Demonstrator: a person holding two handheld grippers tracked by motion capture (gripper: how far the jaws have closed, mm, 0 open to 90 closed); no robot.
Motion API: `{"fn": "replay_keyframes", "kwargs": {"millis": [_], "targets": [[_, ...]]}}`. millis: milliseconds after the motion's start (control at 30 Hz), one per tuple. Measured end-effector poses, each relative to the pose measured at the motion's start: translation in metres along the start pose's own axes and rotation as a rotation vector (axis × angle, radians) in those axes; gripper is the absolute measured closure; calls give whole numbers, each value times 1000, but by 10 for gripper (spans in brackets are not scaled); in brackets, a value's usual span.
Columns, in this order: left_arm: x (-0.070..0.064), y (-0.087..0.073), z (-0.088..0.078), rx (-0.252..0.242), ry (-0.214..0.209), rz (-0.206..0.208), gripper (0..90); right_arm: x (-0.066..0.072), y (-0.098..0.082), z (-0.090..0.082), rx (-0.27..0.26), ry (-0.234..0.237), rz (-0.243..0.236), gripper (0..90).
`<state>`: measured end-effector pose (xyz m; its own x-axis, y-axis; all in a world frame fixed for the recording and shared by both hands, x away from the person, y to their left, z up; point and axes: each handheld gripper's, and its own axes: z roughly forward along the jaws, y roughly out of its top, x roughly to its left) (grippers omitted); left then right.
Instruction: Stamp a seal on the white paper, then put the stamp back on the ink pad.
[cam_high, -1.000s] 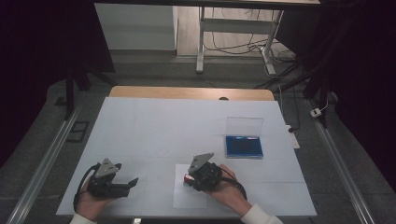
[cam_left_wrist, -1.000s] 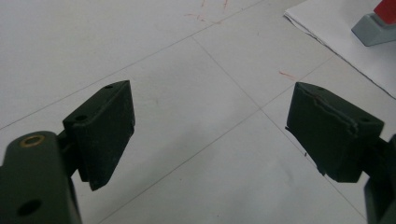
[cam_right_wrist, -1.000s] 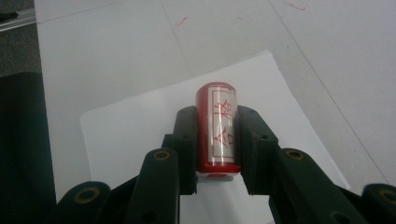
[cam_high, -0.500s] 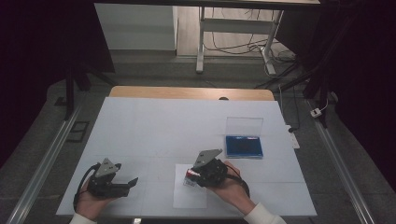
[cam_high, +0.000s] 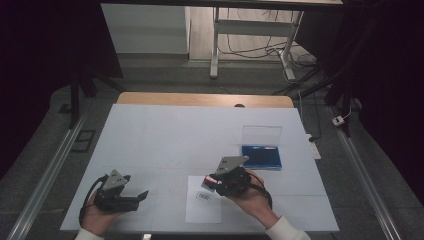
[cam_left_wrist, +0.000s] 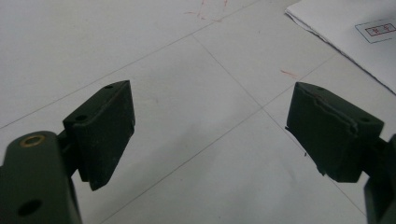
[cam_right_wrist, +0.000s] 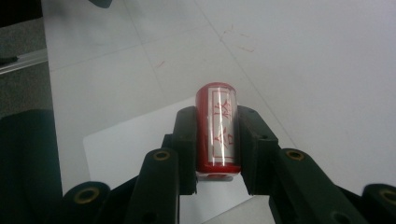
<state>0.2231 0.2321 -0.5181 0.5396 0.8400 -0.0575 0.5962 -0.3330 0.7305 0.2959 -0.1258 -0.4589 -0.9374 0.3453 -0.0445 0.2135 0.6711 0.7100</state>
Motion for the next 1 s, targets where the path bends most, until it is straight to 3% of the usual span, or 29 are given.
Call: {"fn": "replay_keyframes", "kwargs": {"millis": [467,1000], "targets": [[0,1,-1,-4,-1,4,156,-10,0,-15,-39,-32,22,697],[-1,1,1,-1,-6,10,156,-46,-15,-42,-93,-121,133,697]]}}
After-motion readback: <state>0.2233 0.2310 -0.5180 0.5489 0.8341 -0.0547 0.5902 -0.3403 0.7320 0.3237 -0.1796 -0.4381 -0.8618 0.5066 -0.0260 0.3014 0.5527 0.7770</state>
